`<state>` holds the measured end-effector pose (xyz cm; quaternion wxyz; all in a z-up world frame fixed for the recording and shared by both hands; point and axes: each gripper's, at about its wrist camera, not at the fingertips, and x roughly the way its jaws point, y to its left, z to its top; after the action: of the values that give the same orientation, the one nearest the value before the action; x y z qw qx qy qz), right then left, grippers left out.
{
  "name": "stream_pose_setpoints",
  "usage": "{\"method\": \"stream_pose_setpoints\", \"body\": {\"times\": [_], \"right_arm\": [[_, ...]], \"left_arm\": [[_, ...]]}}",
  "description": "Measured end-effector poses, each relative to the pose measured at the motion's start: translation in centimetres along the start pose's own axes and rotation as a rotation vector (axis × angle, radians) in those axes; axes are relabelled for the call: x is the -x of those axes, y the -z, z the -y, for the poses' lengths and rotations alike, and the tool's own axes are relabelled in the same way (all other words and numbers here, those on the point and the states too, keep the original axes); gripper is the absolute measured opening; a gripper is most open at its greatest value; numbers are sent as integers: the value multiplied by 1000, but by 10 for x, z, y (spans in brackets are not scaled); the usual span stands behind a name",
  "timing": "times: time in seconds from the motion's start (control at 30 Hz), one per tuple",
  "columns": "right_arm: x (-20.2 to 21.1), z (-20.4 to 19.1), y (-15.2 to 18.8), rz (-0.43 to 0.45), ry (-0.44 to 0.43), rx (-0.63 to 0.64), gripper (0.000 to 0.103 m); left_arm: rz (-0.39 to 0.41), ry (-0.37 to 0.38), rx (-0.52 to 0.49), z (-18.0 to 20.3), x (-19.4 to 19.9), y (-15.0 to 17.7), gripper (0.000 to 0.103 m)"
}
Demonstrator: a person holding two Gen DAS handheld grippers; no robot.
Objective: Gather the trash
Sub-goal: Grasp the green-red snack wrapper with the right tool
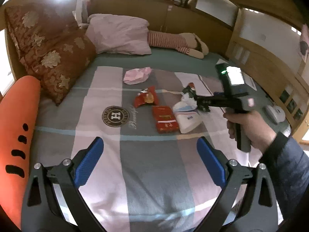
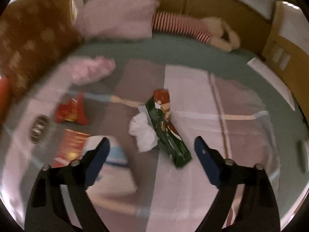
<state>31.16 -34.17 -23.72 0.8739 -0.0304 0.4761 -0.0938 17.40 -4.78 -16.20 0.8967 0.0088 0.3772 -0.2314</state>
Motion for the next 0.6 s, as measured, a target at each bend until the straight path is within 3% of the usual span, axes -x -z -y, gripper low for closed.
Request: {"method": "stream_pose_setpoints", "body": {"times": [0.1, 0.13, 0.27, 0.4, 0.5, 0.6], "right_arm": [[-37, -5, -5, -98, 0, 49, 69], [-47, -6, -4, -132, 0, 55, 50], [-45, -3, 2, -90, 28, 53, 21], [7, 11, 14, 26, -14, -12, 19], [81, 11, 38, 136, -61, -53, 19], [141, -29, 71, 161, -179, -1, 19]], "left_arm": [[5, -6, 22, -7, -5, -10, 97], [5, -1, 36, -9, -6, -13, 97], [17, 10, 47, -9, -7, -19, 97], [16, 13, 56, -11, -8, -21, 97], [30, 9, 63, -14, -4, -21, 97], [31, 3, 80, -19, -1, -19, 97]]}}
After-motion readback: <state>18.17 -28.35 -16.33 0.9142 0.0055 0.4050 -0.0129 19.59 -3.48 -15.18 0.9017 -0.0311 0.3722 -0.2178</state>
